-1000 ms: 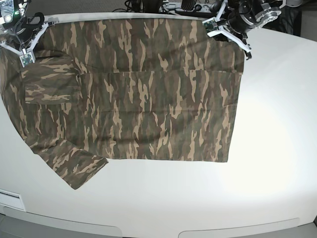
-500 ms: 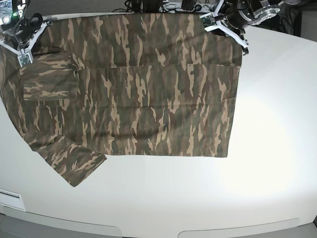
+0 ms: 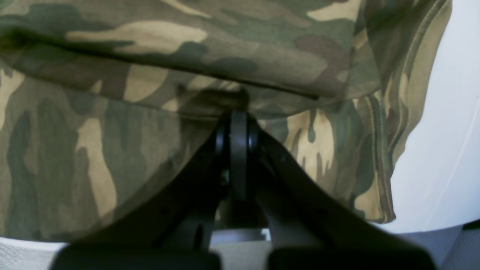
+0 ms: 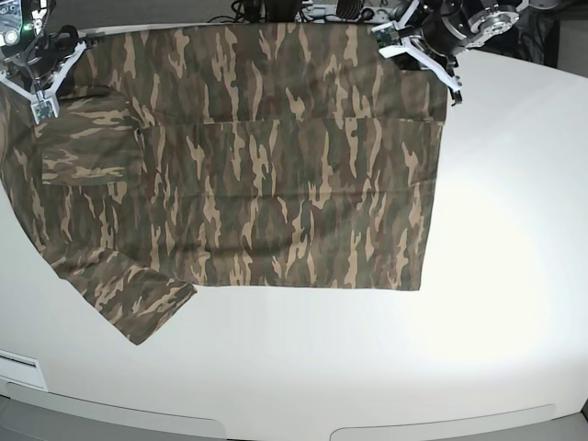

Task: Fold the T-shirt properly
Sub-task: 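Drag the held shirt edge toward the robot with both grippers, then reach both grippers to the hem and grasp its corners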

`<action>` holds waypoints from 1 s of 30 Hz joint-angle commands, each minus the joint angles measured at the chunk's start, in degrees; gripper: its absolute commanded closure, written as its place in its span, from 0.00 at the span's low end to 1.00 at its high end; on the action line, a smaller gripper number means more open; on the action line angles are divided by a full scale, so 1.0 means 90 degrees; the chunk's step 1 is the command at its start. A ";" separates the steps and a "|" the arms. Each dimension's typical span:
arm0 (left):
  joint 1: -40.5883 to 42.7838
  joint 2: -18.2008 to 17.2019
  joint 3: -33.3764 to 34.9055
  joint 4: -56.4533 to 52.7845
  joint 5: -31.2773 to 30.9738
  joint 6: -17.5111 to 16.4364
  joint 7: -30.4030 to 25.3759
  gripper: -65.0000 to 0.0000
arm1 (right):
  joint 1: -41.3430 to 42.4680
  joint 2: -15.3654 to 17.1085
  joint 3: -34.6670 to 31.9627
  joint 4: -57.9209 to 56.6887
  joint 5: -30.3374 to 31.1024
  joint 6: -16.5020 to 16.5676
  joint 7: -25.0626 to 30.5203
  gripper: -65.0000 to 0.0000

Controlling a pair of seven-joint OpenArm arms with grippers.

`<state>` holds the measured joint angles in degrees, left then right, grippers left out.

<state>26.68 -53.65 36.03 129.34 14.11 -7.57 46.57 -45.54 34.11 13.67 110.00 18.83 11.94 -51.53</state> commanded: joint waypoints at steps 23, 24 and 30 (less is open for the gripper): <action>-0.0005 -0.0090 -0.0104 0.0102 0.1613 0.1192 -0.0119 1.00 | 0.0107 -0.0100 -0.0138 0.0641 -0.1307 -0.1008 -0.0697 0.86; -0.0005 -0.0090 -0.0158 0.0102 0.1775 0.1416 -0.0124 1.00 | 0.0177 -0.0097 -0.0138 0.0731 -0.1406 -0.1078 -0.0699 0.86; -0.0005 -0.0087 -0.0974 0.0107 0.1579 0.2098 -0.0372 1.00 | 0.0520 -0.0100 -0.0138 0.1253 -0.1826 -0.1518 -0.0658 0.83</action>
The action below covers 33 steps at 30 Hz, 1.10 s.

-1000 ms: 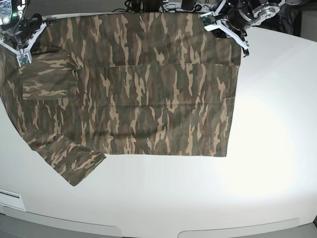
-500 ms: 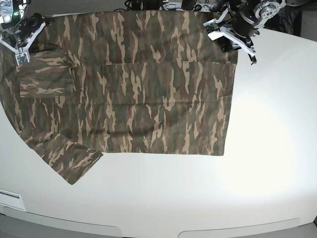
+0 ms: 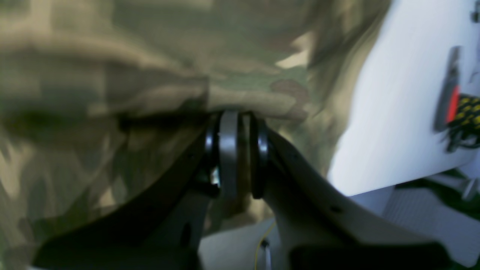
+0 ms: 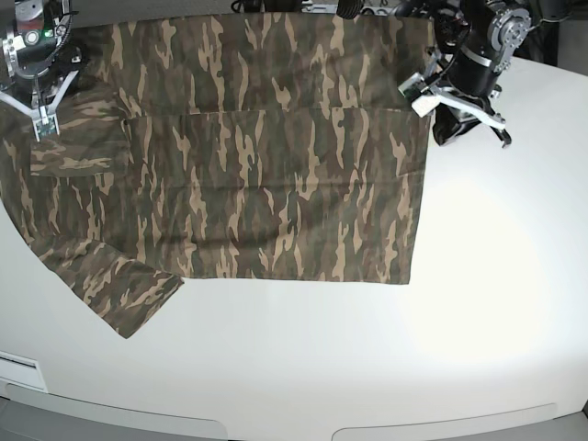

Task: Fold the T-shirt properly
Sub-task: 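Reach both grippers to the hem and grasp its corners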

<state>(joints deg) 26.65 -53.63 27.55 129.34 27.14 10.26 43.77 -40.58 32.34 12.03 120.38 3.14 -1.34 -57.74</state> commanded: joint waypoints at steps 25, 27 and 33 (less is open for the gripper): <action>-0.4886 0.3174 -0.3201 -0.6696 -0.6943 -0.2839 -0.1154 0.74 | 0.0044 0.0092 0.0044 0.0685 -0.0639 -0.0495 0.0350 0.74; -0.5163 0.3368 -0.3198 -0.7104 -0.7288 -0.3347 -0.0716 0.54 | 0.0046 0.0092 0.0044 0.0685 -0.0641 -0.0498 0.0362 0.74; -0.5508 0.3932 -0.3194 -0.7611 -0.7417 -0.3427 -0.0325 0.51 | 0.0049 0.0092 0.0044 0.0685 -0.0641 -0.0525 0.0403 0.74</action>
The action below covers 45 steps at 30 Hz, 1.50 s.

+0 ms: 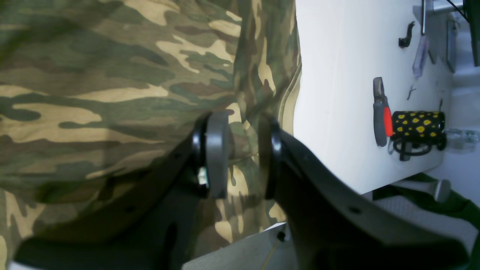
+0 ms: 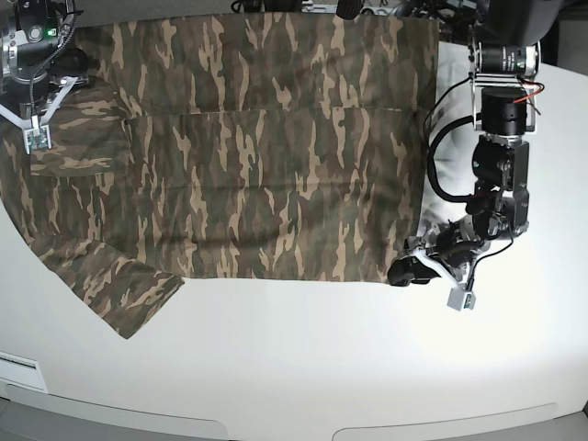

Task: Fold the T-shirt properly
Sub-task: 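Reach both grippers to the hem and grasp its corners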

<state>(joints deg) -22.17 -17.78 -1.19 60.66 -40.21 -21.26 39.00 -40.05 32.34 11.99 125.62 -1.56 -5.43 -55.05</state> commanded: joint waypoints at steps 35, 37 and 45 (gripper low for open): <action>-0.0903 0.0214 0.0233 -0.0012 0.1107 0.0359 -0.0114 1.00 | 0.3099 0.0095 0.0046 -0.1030 0.1644 0.1236 0.2147 0.48; -0.0889 0.0214 0.0372 -0.0012 0.1110 0.0357 -0.0114 1.00 | 0.3643 0.0092 0.0049 -0.1821 0.2079 0.1603 0.2319 0.47; -0.0889 0.0214 0.0831 -0.0012 0.1105 0.0287 0.0049 1.00 | 0.6324 0.0036 0.0046 -0.5736 0.3900 0.3067 0.2038 0.47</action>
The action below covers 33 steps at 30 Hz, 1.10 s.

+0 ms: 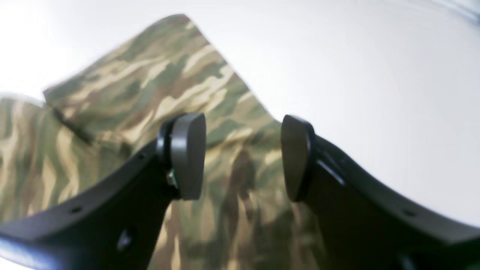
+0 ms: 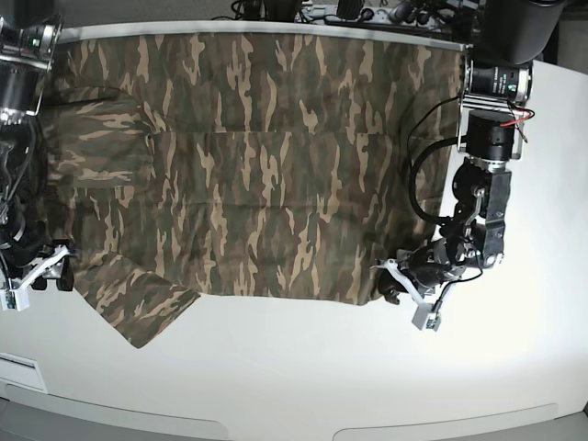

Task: Fold the T-shirt properly
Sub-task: 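Reach both grippers to the hem and grasp its corners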

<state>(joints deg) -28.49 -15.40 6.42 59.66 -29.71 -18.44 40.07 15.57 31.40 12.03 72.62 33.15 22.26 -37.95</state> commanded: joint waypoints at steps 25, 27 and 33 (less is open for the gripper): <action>-0.0187 -0.0017 0.0049 0.0100 -0.0083 -0.0051 0.0058 1.00 | 0.2344 -0.0527 0.0041 -0.4556 -0.0153 0.0894 0.0585 0.47; -0.0189 -0.0017 0.0049 0.0100 -0.0085 -0.0053 0.0056 1.00 | 0.2344 -0.0544 0.0041 -0.4556 0.0080 0.1236 0.0418 0.47; -0.0189 -0.0017 0.0049 0.0100 -0.0078 -0.0051 0.0046 1.00 | 0.2361 -0.0522 0.0041 -0.4522 0.0158 0.1416 0.0600 0.82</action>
<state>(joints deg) -28.42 -15.25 7.07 59.75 -29.98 -18.48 40.80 34.96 25.65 12.25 30.96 33.91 34.54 -33.85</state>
